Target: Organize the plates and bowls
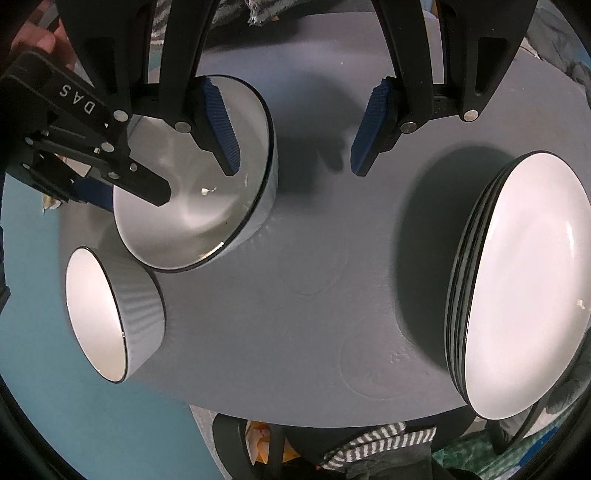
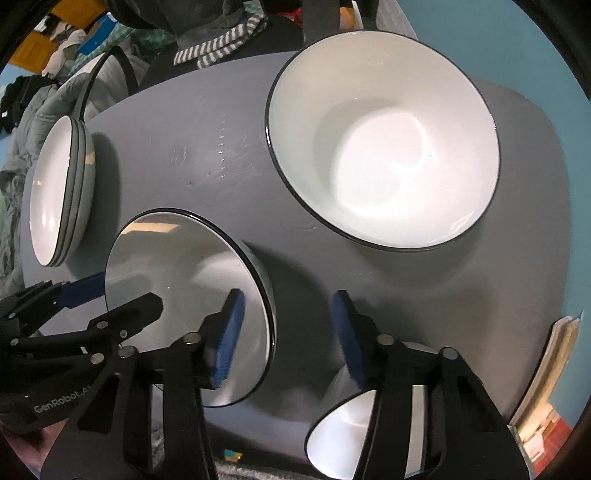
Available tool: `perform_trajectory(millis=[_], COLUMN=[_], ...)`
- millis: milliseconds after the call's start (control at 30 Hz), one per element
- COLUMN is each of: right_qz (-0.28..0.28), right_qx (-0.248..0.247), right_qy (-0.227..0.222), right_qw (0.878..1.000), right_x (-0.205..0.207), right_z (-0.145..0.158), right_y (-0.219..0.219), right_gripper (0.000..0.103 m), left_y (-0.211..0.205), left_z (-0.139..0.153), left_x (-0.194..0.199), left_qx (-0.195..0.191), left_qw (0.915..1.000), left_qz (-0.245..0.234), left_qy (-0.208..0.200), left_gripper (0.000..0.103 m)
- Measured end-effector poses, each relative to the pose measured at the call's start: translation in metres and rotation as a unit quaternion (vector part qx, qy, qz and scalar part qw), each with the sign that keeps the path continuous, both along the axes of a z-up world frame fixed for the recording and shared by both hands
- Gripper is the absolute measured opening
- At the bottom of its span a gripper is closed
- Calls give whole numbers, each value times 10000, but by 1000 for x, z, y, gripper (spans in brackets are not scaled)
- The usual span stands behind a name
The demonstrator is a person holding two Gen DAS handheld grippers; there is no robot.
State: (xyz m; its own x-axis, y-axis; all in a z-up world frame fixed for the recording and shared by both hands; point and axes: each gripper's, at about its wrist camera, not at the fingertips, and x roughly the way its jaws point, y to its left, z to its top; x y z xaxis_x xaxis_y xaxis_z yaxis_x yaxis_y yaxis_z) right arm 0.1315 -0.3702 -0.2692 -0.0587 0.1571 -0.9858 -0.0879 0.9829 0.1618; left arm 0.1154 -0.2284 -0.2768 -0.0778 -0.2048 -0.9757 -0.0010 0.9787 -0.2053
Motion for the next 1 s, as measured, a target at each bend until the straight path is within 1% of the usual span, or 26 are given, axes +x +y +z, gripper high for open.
perform_trajectory(millis=[33, 67, 100, 133, 167, 200, 233, 300, 433, 500, 600, 700, 867, 1000], right_qz=[1, -3, -9, -16, -17, -12, -16, -46, -89, -87, -46, -33, -138, -195], right_qx=[-7, 8, 24, 41, 51, 52, 44, 55, 149, 192, 241, 165, 244, 300], right_qy=[10, 25, 35, 38, 32, 31, 41, 66, 88, 117, 155, 159, 240, 264], right_qw=[10000, 10000, 10000, 10000, 10000, 10000, 10000, 10000, 9998, 9997, 9996, 9997, 9993, 9990], right_x=[2, 2, 2, 1, 1, 1, 0, 0, -1, -2, -8, -13, -14, -17], right_z=[-2, -2, -2, -3, -3, -3, -3, -4, -3, -3, -3, -1, 1, 2], right_y=[3, 3, 3, 3, 3, 3, 3, 1, 1, 1, 3, 5, 1, 1], right_gripper=[44, 40, 38, 37, 34, 29, 27, 21, 15, 13, 8, 7, 6, 6], left_y=[0, 1, 1, 2, 2, 1, 1, 1, 0, -1, -2, -8, -9, -9], left_z=[0, 0, 1, 1, 1, 1, 1, 0, 0, 1, -5, -2, -2, 3], left_x=[0, 0, 0, 1, 1, 0, 0, -1, -1, -1, 5, 5, 7, 7], left_qx=[26, 25, 17, 19, 18, 11, -4, -16, -60, -151, -211, -71, -88, 1], left_qw=[10000, 10000, 10000, 10000, 10000, 10000, 10000, 10000, 9999, 9998, 9995, 9992, 9992, 9988], left_qz=[-10, -20, -34, -46, -57, -69, -76, -73, -43, -27, -129, -355, -364, -477], left_qy=[-8, -15, -18, -13, -2, 9, 23, 45, 106, 152, 211, 143, 152, 70], left_gripper=[64, 60, 55, 52, 47, 44, 42, 30, 19, 13, 7, 7, 7, 7])
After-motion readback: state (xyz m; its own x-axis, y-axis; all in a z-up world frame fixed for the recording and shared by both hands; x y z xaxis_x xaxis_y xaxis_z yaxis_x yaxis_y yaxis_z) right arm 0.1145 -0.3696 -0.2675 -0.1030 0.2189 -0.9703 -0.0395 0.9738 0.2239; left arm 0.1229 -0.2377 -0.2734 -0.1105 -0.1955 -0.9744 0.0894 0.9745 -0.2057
